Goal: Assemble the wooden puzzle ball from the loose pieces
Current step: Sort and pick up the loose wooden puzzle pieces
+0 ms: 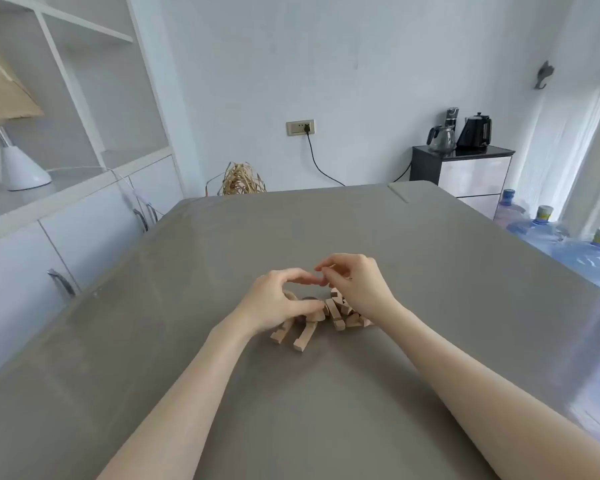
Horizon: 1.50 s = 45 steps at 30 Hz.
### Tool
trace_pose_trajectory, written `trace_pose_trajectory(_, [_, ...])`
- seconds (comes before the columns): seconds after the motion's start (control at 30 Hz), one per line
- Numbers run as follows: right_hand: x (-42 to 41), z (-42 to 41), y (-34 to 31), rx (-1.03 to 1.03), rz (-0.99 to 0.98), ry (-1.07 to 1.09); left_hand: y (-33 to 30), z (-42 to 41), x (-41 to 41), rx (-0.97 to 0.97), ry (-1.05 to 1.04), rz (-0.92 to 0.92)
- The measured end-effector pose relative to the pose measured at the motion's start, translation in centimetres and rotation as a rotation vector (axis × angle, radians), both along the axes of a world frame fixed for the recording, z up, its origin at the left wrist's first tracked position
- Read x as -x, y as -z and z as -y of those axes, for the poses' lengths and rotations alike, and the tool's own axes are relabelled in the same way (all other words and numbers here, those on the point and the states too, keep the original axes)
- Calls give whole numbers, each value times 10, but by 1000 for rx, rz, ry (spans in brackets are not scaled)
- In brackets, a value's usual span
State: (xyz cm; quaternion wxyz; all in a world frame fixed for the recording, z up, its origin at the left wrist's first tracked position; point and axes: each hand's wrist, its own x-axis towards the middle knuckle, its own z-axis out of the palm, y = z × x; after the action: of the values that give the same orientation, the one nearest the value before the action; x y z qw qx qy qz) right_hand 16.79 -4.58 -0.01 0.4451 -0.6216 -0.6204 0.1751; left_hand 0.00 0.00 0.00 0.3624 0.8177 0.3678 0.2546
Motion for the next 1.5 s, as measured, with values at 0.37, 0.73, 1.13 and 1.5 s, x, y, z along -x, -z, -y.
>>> trace_pose_trajectory(0.37, [-5, 7, 13, 65, 43, 49, 9, 5, -1, -40, 2, -204])
trace_pose_trajectory(0.73, [-5, 8, 28, 8, 181, 61, -1, 10, 2, -64, -87, 145])
trace_pose_trajectory(1.13, [2, 8, 43, -208, 526, 56, -8, 24, 4, 692, -127, 898])
trace_pose_trajectory(1.5, [16, 29, 35, -233, 581, -129, -4, 25, 12, 673, -255, 978])
